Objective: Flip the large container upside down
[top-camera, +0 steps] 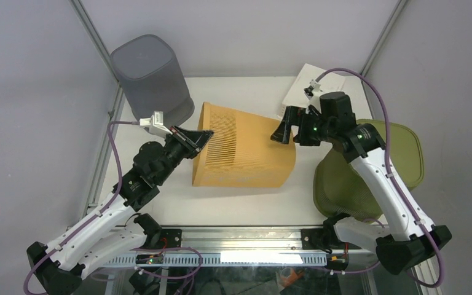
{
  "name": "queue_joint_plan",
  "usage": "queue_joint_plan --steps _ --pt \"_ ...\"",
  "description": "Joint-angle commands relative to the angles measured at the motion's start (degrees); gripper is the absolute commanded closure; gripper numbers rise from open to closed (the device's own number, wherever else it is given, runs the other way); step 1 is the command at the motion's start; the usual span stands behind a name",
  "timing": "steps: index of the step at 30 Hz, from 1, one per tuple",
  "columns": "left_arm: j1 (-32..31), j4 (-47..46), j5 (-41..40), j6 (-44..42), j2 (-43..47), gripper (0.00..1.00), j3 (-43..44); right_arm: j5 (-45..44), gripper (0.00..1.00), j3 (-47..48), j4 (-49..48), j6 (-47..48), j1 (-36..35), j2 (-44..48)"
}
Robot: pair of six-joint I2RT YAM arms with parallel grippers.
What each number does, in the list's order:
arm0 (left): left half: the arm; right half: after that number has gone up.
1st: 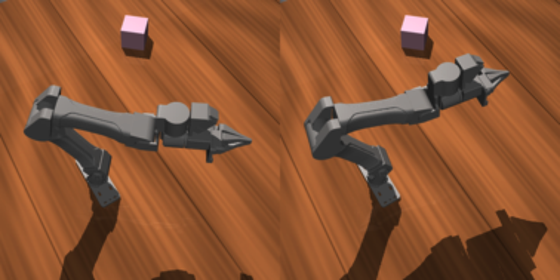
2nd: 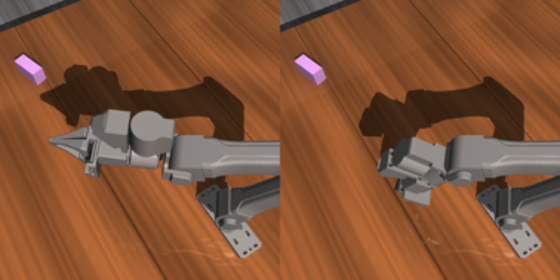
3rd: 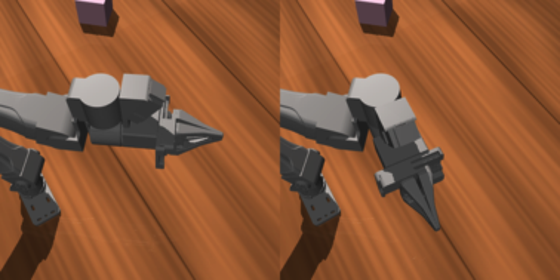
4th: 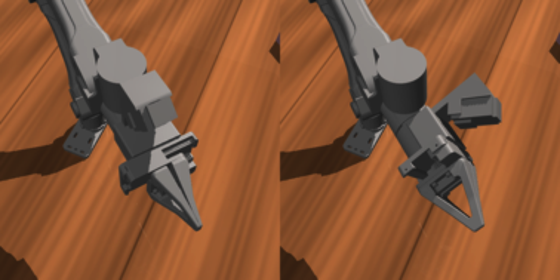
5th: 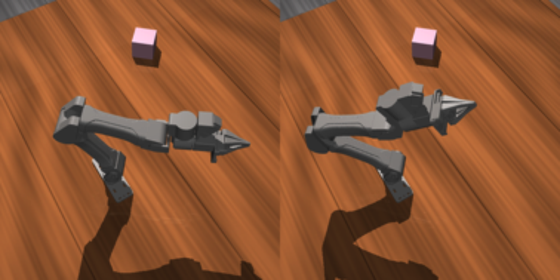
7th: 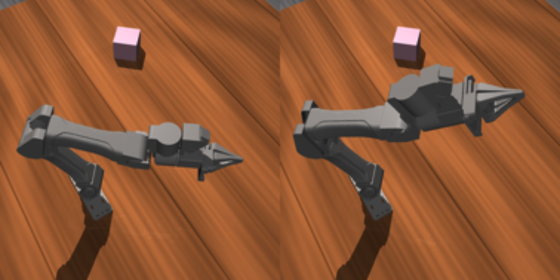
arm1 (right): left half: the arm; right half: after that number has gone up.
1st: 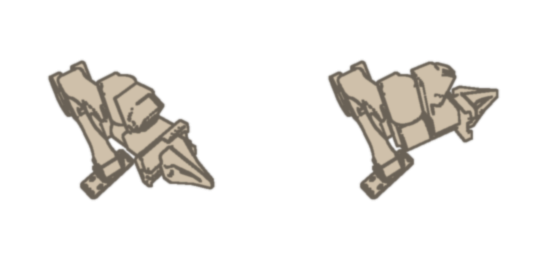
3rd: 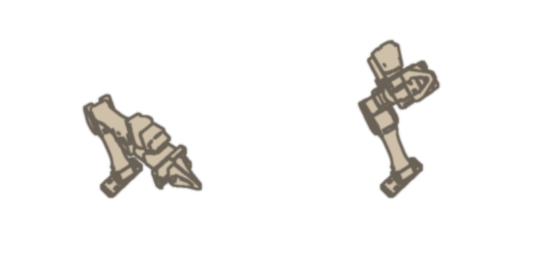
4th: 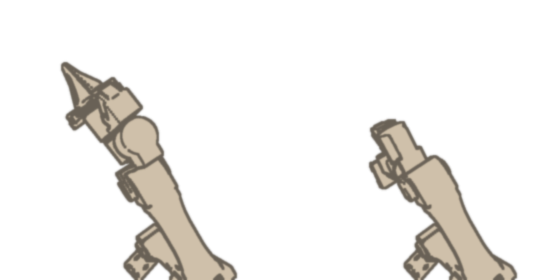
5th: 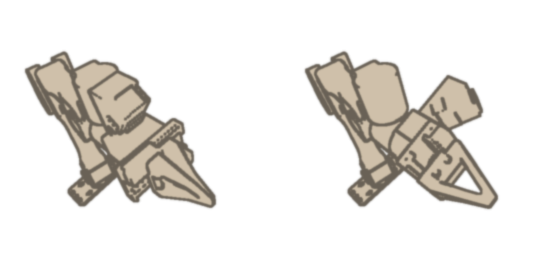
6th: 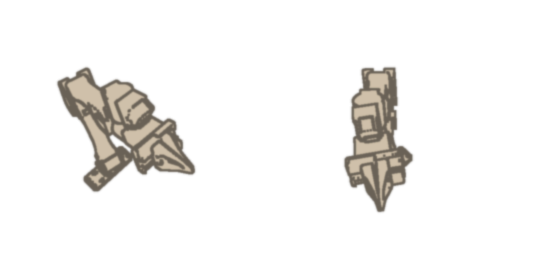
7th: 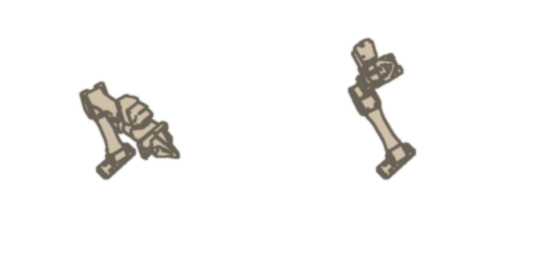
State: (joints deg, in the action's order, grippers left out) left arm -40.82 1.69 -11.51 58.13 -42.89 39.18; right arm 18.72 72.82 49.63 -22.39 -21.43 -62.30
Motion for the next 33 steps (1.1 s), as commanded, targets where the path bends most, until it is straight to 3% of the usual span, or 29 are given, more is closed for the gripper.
queue_joint_plan --steps 1,3,9,12,14,22,33 --pt "0.24 3.97 -8.82 -3.98 1.04 1.0 -0.27 -13.4 0.0 3.35 2.31 -0.72 -3.22 -1.78" --pt "0.26 6.74 -9.37 -4.03 -0.78 1.0 0.35 -13.56 0.01 2.88 2.08 -1.05 -3.26 -2.63" --pt "0.23 9.4 -6.65 -2.99 -4.31 0.57 -0.64 -8.91 0.0 0.28 -1.15 -2.11 -3.19 -2.13" --pt "0.21 10.58 -6.8 -4.44 -4.21 0.3 -0.05 -7.56 0.0 -1.66 -1.99 -2.95 -3.22 -1.63" --pt "0.22 12.54 -7.3 -6.63 -4.86 0.21 2.1 -6.87 0.01 -2.69 -2.64 -3.26 -3.21 -1.38" --pt "0.27 20.94 -6.56 -12.68 -5.92 0.12 12.38 -8.11 0.01 -2.97 -2.96 -2.69 -3.11 -1.46" --pt "0.24 28.25 -6.46 -16.43 -8.11 0.11 21.67 -16.27 0.0 0.43 -1.52 -1.6 -3.15 -1.64"
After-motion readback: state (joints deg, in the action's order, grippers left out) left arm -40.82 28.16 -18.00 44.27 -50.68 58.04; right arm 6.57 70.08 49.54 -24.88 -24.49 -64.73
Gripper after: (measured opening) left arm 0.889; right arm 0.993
